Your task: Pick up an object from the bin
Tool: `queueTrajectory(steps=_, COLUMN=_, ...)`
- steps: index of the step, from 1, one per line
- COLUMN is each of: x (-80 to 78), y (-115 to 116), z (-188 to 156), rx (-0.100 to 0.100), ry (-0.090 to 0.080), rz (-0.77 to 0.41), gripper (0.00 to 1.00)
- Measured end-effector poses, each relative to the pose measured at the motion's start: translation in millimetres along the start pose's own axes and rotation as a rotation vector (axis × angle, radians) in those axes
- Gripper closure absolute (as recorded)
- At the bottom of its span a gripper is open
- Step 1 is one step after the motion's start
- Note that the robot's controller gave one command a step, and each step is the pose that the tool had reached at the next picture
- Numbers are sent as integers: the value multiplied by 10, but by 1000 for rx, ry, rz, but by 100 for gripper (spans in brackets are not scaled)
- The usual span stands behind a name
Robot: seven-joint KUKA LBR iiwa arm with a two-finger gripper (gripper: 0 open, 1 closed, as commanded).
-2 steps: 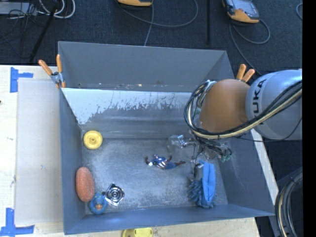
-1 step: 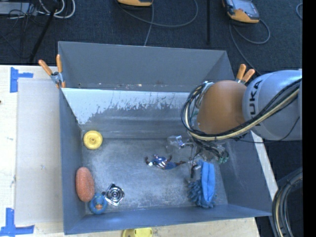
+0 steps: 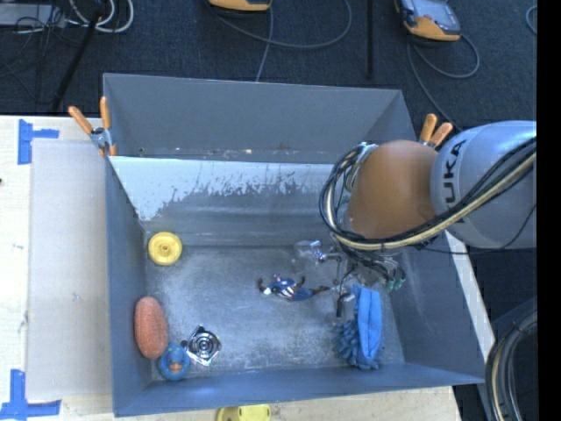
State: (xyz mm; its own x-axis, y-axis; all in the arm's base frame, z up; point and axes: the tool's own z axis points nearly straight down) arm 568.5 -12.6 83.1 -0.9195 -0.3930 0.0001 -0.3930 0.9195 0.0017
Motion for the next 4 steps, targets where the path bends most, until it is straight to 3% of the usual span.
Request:
queueTrajectory(steps=1, x=172, y=3, z=-116, rx=0, ry=0, rz=-231, gripper=0)
queueTrajectory(steps=3, x=376, y=-318, z=-312, rx=1, ry=-1, rz=89, gripper=0)
queueTrajectory(steps=4, x=632, y=-500, z=-148, rx=1, ry=-1, rz=-149, gripper=0)
